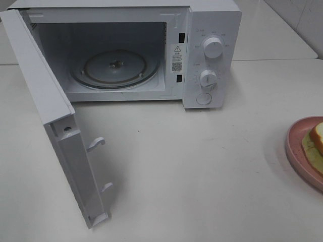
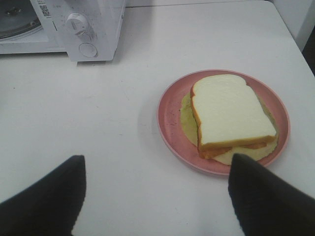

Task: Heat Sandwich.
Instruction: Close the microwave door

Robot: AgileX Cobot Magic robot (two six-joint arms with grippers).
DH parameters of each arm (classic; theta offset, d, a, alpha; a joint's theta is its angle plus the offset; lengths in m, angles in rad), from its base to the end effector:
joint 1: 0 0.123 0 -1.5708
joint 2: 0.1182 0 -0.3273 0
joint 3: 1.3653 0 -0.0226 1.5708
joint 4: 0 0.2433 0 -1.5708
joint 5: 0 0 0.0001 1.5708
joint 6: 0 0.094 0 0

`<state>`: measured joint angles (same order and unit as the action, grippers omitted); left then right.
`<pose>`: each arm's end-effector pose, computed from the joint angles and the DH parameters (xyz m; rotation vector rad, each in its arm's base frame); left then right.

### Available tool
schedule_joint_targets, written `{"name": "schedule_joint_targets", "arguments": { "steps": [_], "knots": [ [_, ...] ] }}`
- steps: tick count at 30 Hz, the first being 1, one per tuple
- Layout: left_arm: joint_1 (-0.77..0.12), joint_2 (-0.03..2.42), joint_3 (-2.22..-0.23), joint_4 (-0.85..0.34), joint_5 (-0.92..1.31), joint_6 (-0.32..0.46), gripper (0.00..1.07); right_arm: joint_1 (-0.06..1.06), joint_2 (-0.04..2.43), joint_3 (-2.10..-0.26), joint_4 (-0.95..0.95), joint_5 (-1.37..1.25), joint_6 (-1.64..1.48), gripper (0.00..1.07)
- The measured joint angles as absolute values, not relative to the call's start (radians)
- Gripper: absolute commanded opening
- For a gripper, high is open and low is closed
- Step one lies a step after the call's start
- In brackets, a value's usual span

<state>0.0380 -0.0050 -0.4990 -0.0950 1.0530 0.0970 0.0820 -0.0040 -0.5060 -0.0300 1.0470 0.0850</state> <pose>-0.0516 -0.0097 0.2727 0.0640 2.0280 -0.0284 -0.0517 -0.0067 0.2749 0.0043 2.0208 0.0701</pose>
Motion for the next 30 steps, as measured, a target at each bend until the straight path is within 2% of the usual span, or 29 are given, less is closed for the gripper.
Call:
{"name": "schedule_joint_targets", "arguments": {
  "steps": [10,14,15,16,18,19,20,21,23,24,25,26,27,28,30],
  "knots": [
    [0.038,0.019,-0.532,-0.089,0.989,0.100,1.01,0.082,-0.004,-0.506,-0.030,1.047,0.085,0.76],
    [0.038,0.097,-0.536,-0.089,0.946,0.108,0.96,0.082,-0.004,-0.506,-0.030,1.047,0.085,0.76],
    [0.038,0.121,-0.536,-0.089,0.935,0.108,0.92,0.082,-0.004,-0.506,-0.030,1.047,0.085,0.76],
    [0.038,0.162,-0.536,-0.089,0.911,0.108,0.82,0.082,-0.004,-0.506,-0.030,1.047,0.085,0.76],
    [0.038,0.196,-0.536,-0.089,0.878,0.108,0.69,0.082,-0.004,-0.506,-0.030,1.047,0.085,0.76],
    [0.038,0.196,-0.536,-0.089,0.878,0.108,0.69,0.082,-0.004,-0.506,-0.030,1.047,0.085,0.76],
    [0.038,0.225,-0.536,-0.089,0.841,0.108,0.61,0.082,-0.004,-0.506,-0.030,1.047,0.085,0.76],
    [0.038,0.239,-0.536,-0.089,0.822,0.108,0.45,0.082,-0.004,-0.506,-0.030,1.047,0.085,0.76],
    [0.038,0.269,-0.536,-0.088,0.790,0.108,0.31,0.082,-0.004,-0.506,-0.030,1.047,0.085,0.76],
    [0.038,0.269,-0.536,-0.088,0.790,0.108,0.31,0.082,-0.004,-0.506,-0.030,1.047,0.085,0.76],
    [0.038,0.301,-0.536,-0.084,0.758,0.108,0.24,0.082,-0.004,-0.506,-0.030,1.047,0.085,0.76],
    [0.038,0.320,-0.536,-0.081,0.739,0.108,0.12,0.082,-0.004,-0.506,-0.030,1.047,0.085,0.76],
    [0.038,0.340,-0.536,-0.078,0.718,0.108,0.06,0.082,-0.004,-0.506,-0.030,1.047,0.085,0.76],
    [0.038,0.355,-0.533,-0.076,0.695,0.108,0.01,0.082,-0.004,-0.506,-0.030,1.047,0.085,0.76],
    [0.038,0.375,-0.529,-0.075,0.670,0.108,0.00,0.082,-0.004,-0.506,-0.030,1.047,0.085,0.76]
  ]
}}
